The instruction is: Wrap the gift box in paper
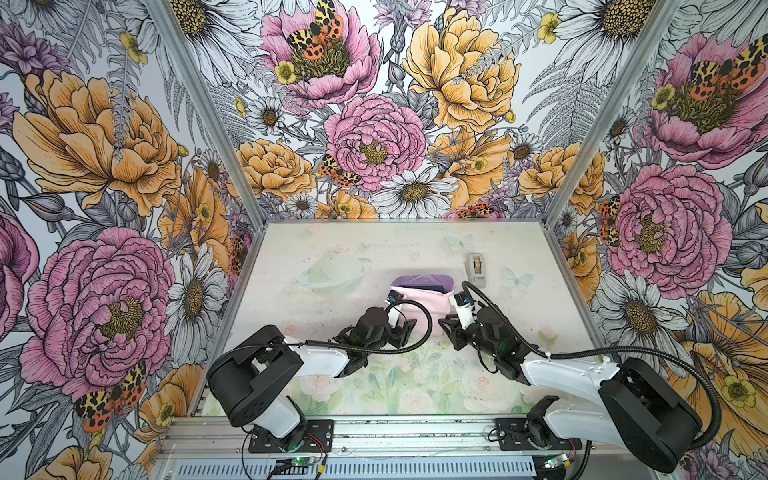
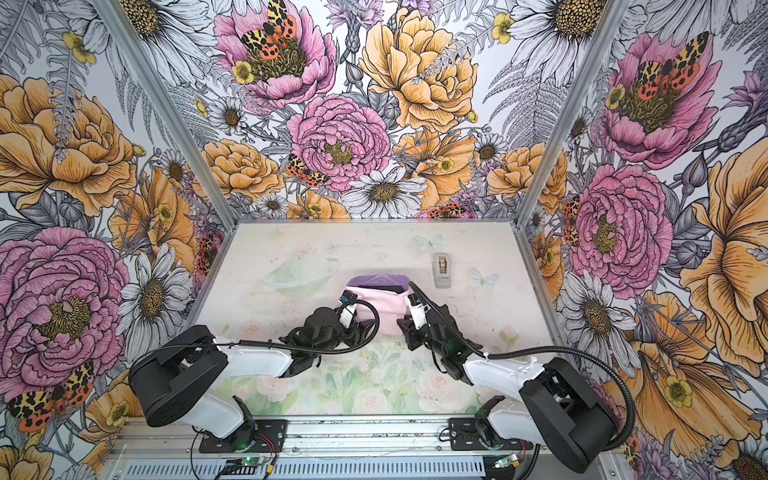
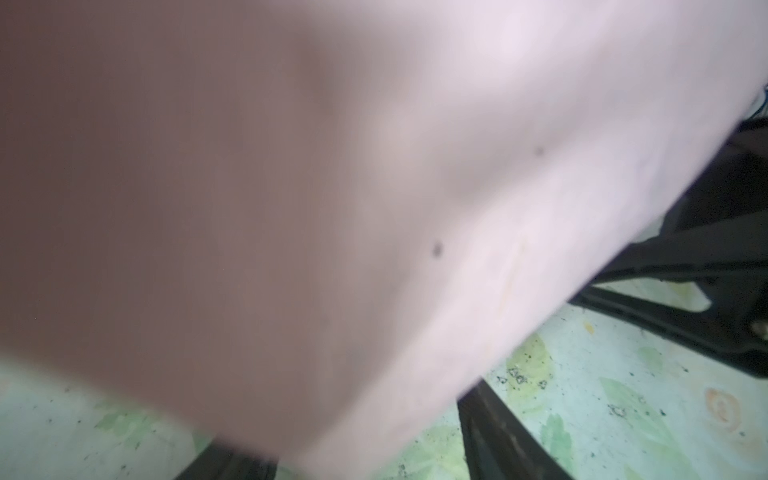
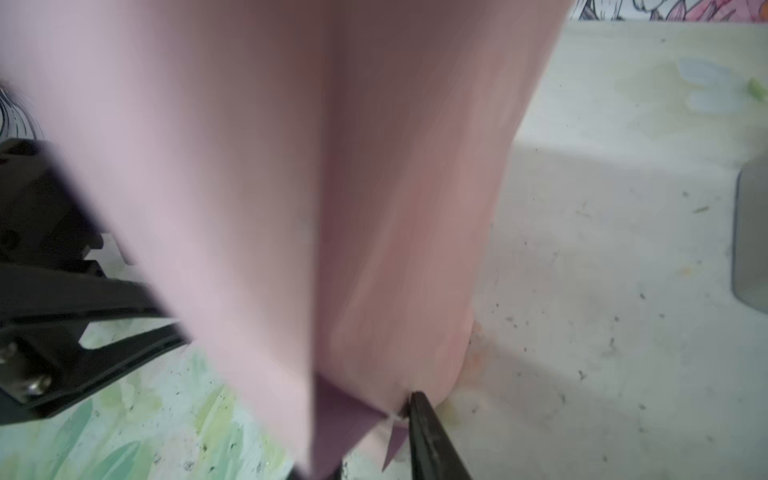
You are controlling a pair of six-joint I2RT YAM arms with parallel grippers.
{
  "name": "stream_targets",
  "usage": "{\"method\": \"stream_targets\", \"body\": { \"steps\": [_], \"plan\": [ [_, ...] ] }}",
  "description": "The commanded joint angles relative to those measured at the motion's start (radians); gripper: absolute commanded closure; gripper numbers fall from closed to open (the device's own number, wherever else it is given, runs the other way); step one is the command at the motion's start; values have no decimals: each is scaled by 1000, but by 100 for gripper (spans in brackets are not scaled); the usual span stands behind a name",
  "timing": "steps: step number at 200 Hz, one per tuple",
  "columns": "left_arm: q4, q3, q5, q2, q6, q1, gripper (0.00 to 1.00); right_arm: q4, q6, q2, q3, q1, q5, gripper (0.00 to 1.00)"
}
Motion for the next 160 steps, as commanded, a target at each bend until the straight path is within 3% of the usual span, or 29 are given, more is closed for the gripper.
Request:
{"method": "stream_targets", "body": {
  "steps": [1, 44, 78, 106, 160],
  "plan": [
    [38, -36, -47, -54, -35, -11, 28, -34, 36, -99, -24, 5, 27, 57],
    [-11, -117, -67, -196, -85, 5, 18, -149, 51, -339, -74, 3, 36, 45],
    [12, -130, 36, -211, -83, 60, 17, -143, 9, -399, -70, -1, 2, 40],
    [15, -93, 168, -204, -65, 126, 17, -75, -57, -367, -50, -27, -36, 28],
    [-10, -21, 233, -159, 12, 146, 16, 49, -82, -173, 25, -129, -185, 26]
  ]
}}
